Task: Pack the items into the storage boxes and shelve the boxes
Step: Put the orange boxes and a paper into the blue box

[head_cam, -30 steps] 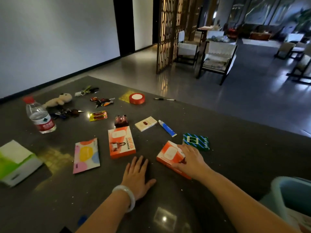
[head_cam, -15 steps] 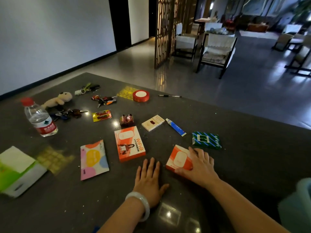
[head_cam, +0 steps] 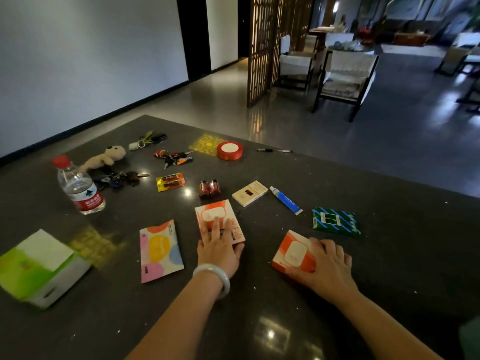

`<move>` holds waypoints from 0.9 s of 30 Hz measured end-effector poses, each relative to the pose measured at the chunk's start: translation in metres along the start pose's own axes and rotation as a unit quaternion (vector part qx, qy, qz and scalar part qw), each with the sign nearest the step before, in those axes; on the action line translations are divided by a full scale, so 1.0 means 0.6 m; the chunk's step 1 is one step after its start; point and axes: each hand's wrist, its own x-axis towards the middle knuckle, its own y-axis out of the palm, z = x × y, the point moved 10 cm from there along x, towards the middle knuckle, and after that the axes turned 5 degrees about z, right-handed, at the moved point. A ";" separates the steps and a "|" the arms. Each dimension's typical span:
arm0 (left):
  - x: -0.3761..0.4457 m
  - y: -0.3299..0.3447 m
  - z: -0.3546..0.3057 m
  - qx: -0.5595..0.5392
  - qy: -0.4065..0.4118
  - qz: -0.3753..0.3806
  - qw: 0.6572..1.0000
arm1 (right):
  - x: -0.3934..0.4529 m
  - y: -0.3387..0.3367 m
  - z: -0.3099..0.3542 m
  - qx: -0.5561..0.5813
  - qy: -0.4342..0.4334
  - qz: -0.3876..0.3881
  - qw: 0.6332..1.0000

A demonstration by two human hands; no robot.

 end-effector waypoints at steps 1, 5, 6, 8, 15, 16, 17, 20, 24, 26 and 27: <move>-0.009 0.005 -0.012 0.005 0.020 -0.004 1.000 | 0.000 -0.001 0.000 0.001 0.000 -0.002 1.000; -0.070 0.028 -0.069 0.062 0.085 -0.023 0.994 | -0.002 0.000 -0.004 0.004 -0.006 -0.004 1.000; -0.084 0.035 -0.079 0.065 0.092 -0.013 0.994 | -0.003 0.001 -0.008 0.004 -0.007 -0.001 1.000; -0.100 0.040 -0.086 0.051 0.098 0.013 0.994 | -0.009 0.004 -0.017 0.001 -0.007 0.010 1.000; -0.058 -0.047 -0.088 0.110 0.209 0.051 0.970 | -0.036 0.009 -0.036 0.012 -0.004 0.059 0.998; -0.048 -0.042 -0.091 0.160 0.224 0.088 0.957 | -0.039 0.009 -0.036 0.016 -0.004 0.066 0.998; -0.039 -0.036 -0.093 0.203 0.234 0.122 0.943 | -0.043 0.008 -0.037 0.017 -0.004 0.072 0.997; -0.020 -0.017 -0.098 0.282 0.249 0.184 0.908 | -0.051 0.009 -0.042 0.005 -0.004 0.086 0.996; -0.009 -0.016 -0.105 0.260 0.247 0.190 0.914 | -0.068 0.011 -0.050 -0.015 -0.009 0.099 0.995; -0.010 -0.019 -0.104 0.216 0.236 0.178 0.931 | -0.076 0.007 -0.052 -0.009 -0.003 0.093 0.996; -0.013 -0.018 -0.103 0.183 0.226 0.176 0.941 | -0.080 0.002 -0.053 -0.001 0.003 0.089 0.996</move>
